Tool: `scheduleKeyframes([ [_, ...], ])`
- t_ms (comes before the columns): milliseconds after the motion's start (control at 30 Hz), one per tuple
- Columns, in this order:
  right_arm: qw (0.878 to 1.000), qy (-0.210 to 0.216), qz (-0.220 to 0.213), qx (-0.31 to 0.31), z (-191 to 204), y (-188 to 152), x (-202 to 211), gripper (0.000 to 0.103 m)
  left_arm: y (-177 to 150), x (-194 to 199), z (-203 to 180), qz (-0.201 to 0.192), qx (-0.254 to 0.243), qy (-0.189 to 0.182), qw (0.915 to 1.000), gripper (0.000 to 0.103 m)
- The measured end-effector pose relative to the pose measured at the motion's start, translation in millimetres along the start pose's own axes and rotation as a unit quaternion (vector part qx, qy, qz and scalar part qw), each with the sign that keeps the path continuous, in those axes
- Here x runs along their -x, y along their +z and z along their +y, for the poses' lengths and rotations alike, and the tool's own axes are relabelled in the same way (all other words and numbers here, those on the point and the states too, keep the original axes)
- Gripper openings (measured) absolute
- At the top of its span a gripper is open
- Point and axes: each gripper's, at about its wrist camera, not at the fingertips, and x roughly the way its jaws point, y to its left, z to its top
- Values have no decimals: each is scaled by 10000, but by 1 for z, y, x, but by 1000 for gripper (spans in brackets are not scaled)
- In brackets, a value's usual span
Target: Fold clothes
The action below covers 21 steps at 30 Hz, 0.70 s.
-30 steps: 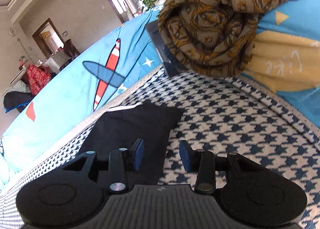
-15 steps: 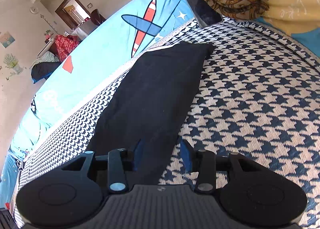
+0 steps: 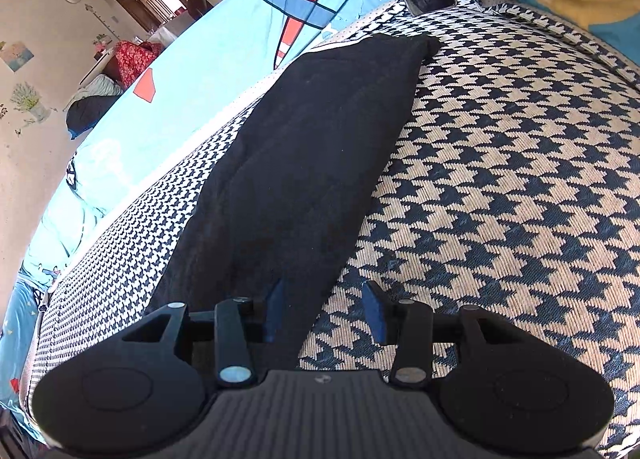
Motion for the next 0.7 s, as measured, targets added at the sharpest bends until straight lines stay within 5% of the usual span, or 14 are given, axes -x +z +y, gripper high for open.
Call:
scheduleKeyframes([
  [700,9966,641,261,442,18,-72,26,43,-33,35,8,-32,393,-166,9991,103],
])
